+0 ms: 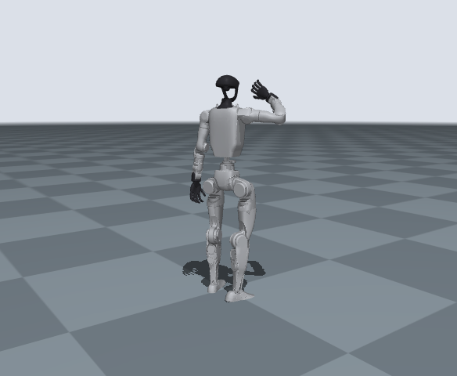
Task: In place motions
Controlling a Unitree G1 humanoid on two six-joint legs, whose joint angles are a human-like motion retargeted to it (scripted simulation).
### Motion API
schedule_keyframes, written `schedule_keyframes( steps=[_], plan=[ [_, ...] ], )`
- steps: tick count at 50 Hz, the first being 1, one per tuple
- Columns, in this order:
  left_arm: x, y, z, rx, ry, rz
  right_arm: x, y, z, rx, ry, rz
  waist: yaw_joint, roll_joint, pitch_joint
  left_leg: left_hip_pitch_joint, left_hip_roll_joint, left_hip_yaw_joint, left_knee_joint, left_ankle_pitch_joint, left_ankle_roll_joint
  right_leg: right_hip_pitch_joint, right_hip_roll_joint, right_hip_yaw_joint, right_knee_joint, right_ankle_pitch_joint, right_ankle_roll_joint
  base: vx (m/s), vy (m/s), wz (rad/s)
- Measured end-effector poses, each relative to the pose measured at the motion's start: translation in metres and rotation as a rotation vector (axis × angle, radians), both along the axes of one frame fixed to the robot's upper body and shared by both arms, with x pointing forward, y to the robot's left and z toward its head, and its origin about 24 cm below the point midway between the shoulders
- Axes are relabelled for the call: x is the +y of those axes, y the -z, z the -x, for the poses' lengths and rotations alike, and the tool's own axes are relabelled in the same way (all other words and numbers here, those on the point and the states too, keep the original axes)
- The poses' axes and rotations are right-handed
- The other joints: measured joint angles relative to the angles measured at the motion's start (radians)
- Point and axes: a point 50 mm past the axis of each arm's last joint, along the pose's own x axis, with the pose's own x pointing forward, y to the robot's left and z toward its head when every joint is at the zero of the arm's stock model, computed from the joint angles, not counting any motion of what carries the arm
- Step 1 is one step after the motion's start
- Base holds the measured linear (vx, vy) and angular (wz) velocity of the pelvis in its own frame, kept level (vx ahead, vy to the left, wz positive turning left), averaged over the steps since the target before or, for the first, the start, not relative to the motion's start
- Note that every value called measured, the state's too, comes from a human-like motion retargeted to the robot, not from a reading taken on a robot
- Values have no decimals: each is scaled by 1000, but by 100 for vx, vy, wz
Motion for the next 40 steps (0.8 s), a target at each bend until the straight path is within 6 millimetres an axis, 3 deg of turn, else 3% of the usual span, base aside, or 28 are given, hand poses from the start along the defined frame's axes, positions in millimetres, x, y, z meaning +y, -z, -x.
schedule_keyframes(
  steps=[2, 3, 5, 7, 9, 10, 12, 13, 14, 17, 20, 22, 25, 27, 30, 32, 34, 36, 38, 40],
  plan=[
    [-2, 0, 6, 14, -1, 2, -1, 53, -39, 374, -137, -91, -10, -2, -13, -3, 2, -4, 1, 1, -1, 0, 2, -2, 0, -1, 0, 0, 0, 0],
    [-3, 0, 9, 24, -5, 4, -2, 91, -60, 582, -185, -179, -15, 0, -19, -3, 3, -4, 1, 1, -2, 0, 3, -3, 0, -2, 0, 0, 0, 0],
    [-8, 0, 16, 51, -14, 5, -3, 187, -90, 993, -147, -405, -23, 6, -24, 2, 4, -2, 0, 0, -2, 2, 6, 1, 0, -2, -3, 0, 0, 0],
    [-11, 1, 19, 66, -21, -4, -5, 286, -97, 1382, 144, -598, -24, 12, -12, 14, 5, 2, -1, -1, -1, 6, 7, 8, 1, -1, -5, 1, 5, -21],
    [-15, 1, 20, 65, -28, -4, -14, 383, -74, 1779, 576, -796, -24, 17, 6, 23, 6, 6, -2, -2, -1, 11, 8, 13, 1, 0, -7, 0, 2, -10],
    [-16, 1, 20, 62, -31, 0, -15, 429, -47, 1982, 818, -883, -26, 20, 15, 26, 6, 6, -2, -2, -1, 13, 8, 13, 0, 0, -8, 0, 0, 0],
    [-19, 2, 22, 61, -29, 4, -14, 492, 16, 2382, 1109, -1090, -31, 23, 28, 31, 6, 5, -3, -1, -2, 19, 8, 12, 0, 0, -9, 0, 0, 0],
    [-20, 2, 24, 65, -23, 6, -11, 513, 51, 2534, 1183, -1250, -34, 26, 30, 31, 6, 4, -3, 0, -2, 19, 8, 11, -1, 1, -8, 0, 0, 0],
    [-21, 1, 26, 72, -11, 7, -11, 527, 85, -2472, -1160, 1313, -37, 29, 31, 30, 6, 3, -3, 0, -2, 19, 7, 10, -1, 1, -8, 0, 0, 0],
    [-19, 1, 29, 99, 57, 4, -26, 539, 166, -2067, -1071, 1234, -46, 33, 40, 28, 3, 2, -2, 3, -2, 22, 3, 7, -2, 3, -7, 0, 0, 0],
    [-17, 1, 22, 98, 161, -12, -48, 532, 227, -1807, -1230, 1072, -47, 30, 59, 28, -6, -4, -1, 6, -1, 25, -2, -2, -5, 5, -11, 0, 0, 6],
    [-18, 2, 18, 73, 203, -28, -54, 527, 254, -1660, -1280, 1138, -41, 28, 60, 24, -7, -2, -1, 7, -2, 22, -13, 0, -2, 6, -4, 2, 1, -25],
    [-21, 3, 13, 31, 221, -26, -50, 524, 276, -1408, -1150, 1402, -29, 23, 52, 16, -12, 4, 1, 8, -2, 18, -17, 8, -4, 5, -5, 3, 1, -3],
    [-22, 4, 7, 2, 175, -19, -48, 525, 275, -1204, -979, 1577, -49, 24, 50, 12, -15, -11, 2, 11, -1, 19, -18, -5, -7, 8, -5, 1, 3, 36],
    [-15, 4, -10, -76, -11, -41, -47, 528, 255, -892, -690, 1832, -58, 30, 53, 17, -10, -6, 0, 11, -1, 21, -14, 2, -7, 10, -7, -1, 1, -8],
    [11, -1, -26, -149, -191, -100, -63, 529, 229, -720, -504, 2022, -63, 35, 43, 16, -6, 1, 0, 10, 0, 15, -11, 11, -6, 11, -8, -1, 1, -25],
    [59, -15, -38, -224, -362, -188, -95, 524, 200, -596, -346, 2208, -68, 37, 27, 10, -3, 5, 0, 9, -1, 4, -10, 16, -5, 11, -9, -1, 0, -9],
    [121, -43, -44, -307, -530, -305, -140, 508, 174, -514, -241, 2375, -70, 34, 8, 2, -2, 6, -2, 7, -2, -9, -9, 18, -4, 9, -9, 0, 0, 0],
    [181, -84, -49, -410, -695, -440, -194, 480, 152, -468, -172, 2545, -64, 32, -11, -5, -1, 6, -5, 6, -2, -19, -8, 19, -2, 8, -9, 3, -1, 0],
    [234, -135, -53, -524, -805, -619, -250, 438, 134, -433, -120, 2739, -48, 33, -29, -9, 0, 7, -7, 4, -2, -26, -6, 21, 0, 7, -7, 11, -1, -1]
  ],
)
